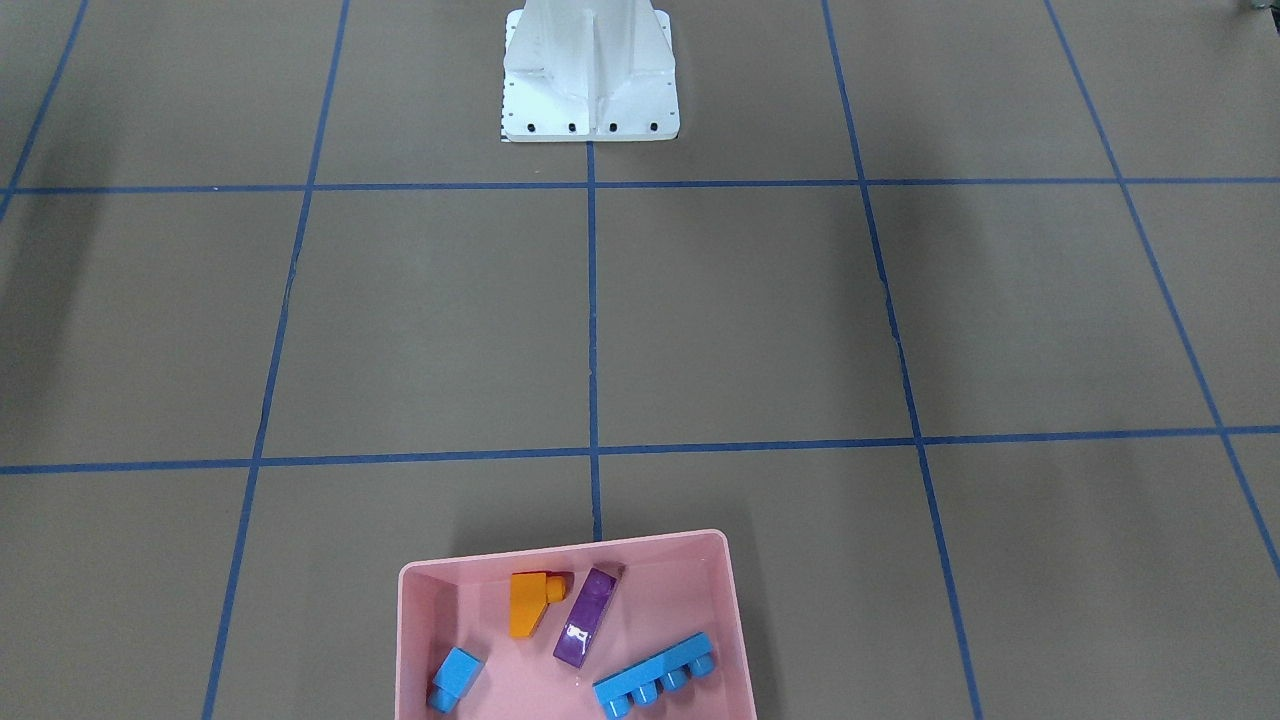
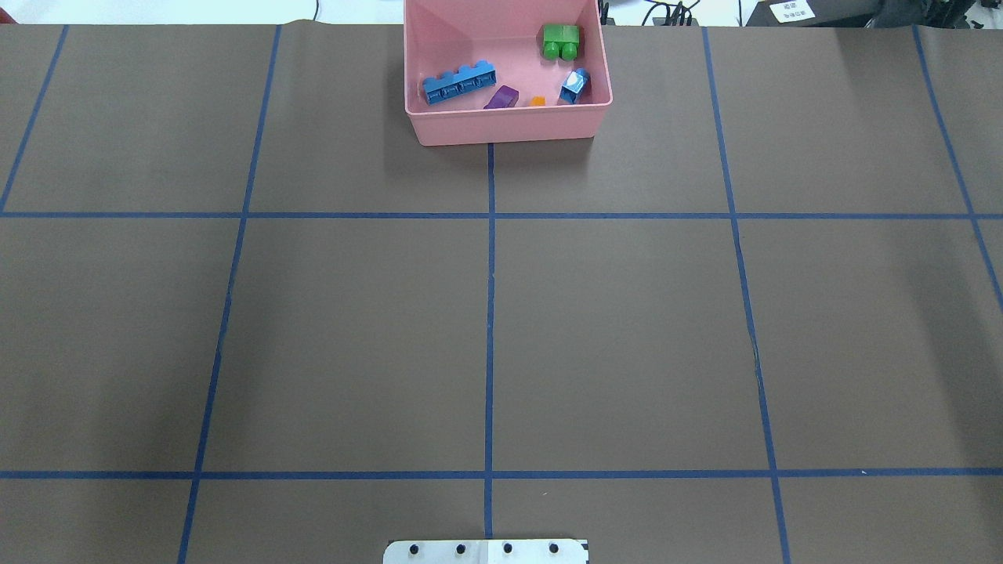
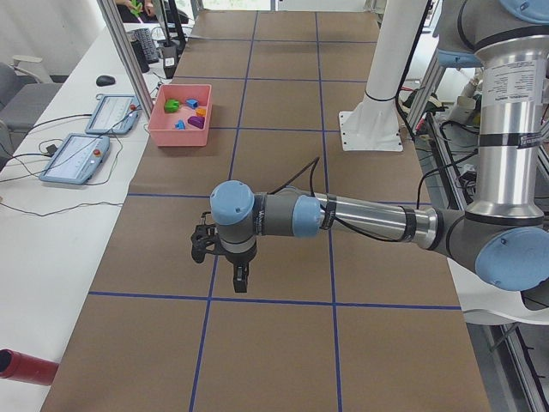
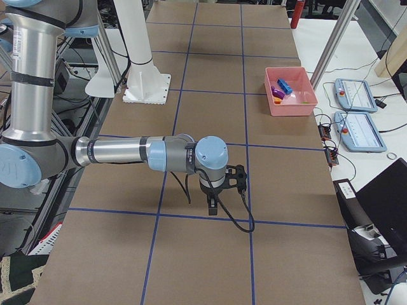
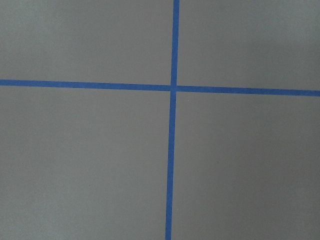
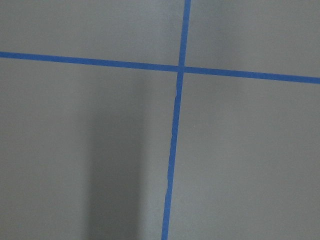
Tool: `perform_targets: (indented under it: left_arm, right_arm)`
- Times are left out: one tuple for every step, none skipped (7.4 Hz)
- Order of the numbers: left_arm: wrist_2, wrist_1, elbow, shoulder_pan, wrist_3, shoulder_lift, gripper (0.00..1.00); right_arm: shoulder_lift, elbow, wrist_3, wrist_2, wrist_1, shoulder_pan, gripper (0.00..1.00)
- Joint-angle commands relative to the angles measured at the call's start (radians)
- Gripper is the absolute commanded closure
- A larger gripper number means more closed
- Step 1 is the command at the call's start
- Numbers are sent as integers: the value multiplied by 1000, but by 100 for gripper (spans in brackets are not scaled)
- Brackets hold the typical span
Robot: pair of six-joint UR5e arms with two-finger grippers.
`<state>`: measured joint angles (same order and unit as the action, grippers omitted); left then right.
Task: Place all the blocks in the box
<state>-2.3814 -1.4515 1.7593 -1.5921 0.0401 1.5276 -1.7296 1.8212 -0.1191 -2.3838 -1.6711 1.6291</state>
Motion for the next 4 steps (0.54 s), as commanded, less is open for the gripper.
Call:
perform_targets:
  left_arm:
    - [1, 8, -6, 1, 1, 6, 0]
    - [2, 8, -9, 1, 1, 6, 0]
    - [2, 8, -9, 1, 1, 6, 0]
    - [2, 8, -8, 1, 17, 6, 0]
  right_arm:
    - [1, -16, 5, 5, 1, 0, 0]
    - [1, -16, 45, 6, 2, 0, 0]
    - [1, -14, 48, 8, 13, -2, 0]
    - [1, -16, 79, 9, 23, -6, 0]
